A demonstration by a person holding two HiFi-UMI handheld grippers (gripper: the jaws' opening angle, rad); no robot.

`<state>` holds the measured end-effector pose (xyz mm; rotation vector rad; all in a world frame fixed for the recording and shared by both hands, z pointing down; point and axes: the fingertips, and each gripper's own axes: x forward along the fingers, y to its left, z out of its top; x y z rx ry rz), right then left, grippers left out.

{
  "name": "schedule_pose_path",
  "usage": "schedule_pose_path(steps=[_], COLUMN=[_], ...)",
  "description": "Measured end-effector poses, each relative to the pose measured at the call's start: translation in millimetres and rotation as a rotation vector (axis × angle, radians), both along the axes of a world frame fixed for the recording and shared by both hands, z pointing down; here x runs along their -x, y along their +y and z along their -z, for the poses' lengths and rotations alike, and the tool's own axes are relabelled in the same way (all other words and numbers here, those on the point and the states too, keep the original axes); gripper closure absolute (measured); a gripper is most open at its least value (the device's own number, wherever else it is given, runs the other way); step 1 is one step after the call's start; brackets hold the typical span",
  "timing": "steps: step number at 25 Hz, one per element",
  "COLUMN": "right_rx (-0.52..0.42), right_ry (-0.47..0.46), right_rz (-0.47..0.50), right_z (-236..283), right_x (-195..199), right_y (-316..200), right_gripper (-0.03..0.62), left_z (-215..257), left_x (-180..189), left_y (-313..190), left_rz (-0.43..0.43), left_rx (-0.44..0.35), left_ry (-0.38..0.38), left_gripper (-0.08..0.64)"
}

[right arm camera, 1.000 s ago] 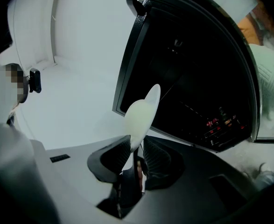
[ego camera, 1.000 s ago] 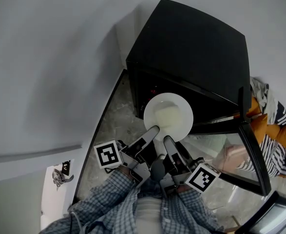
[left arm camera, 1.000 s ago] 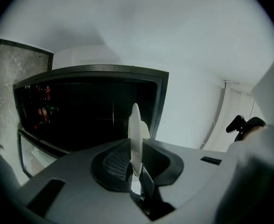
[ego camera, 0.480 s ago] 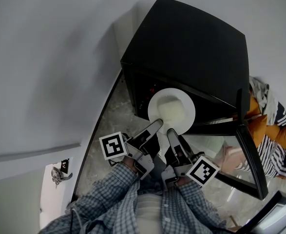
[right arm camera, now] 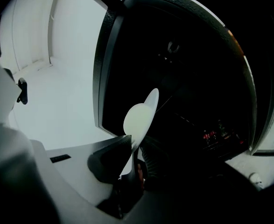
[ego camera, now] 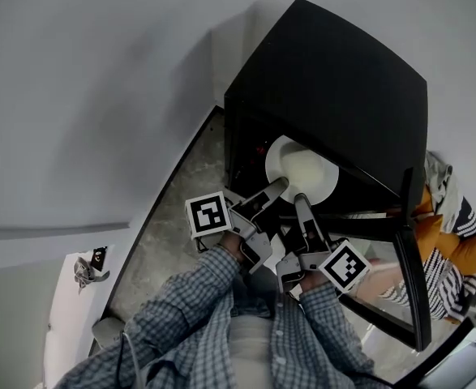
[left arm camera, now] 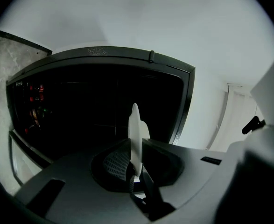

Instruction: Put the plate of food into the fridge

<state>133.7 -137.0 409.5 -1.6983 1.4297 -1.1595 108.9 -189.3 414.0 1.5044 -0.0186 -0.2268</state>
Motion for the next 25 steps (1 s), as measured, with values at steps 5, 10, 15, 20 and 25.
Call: schedule_pose_path(steps=[5,10,15,20,25], right_rx=[0.044,0.07,0.051,0.012,0.029], right_ry=[-0.023,-0.012,-0.031,-0.057,-0.049], right_rz=[-0.048,-0.084,-0.091,-0.083,-0.074], right_z=[-19.6,-25.8,-23.7,-21.9,-25.8], right_x=[-40.5,-56.1,-49.7,-50.4,-48.6], right_y=[-23.9,-33.5,-33.0,-37.9,-38.3], right_gripper=[0.514,0.514,0.514,0.514,0.514], left_z=[-24.1,-29.7,-26.3,-24.4,-28.6], left_x=[-39.6,-53.9,-48.0,-49.1,-50.2], left_y=[-25.6,-37.4,-37.7,-41.0,-42.4], left_rz=[-0.019,-0.011,0.006,0.009,0.025], left_rx=[-0.001,-0.002,-0.037,-0.055,-0.051], left_ry=[-0.061,-0.075,-0.081,-0.088,-0.103], left_gripper=[0.5,0.5,0.5,0.499,0.499])
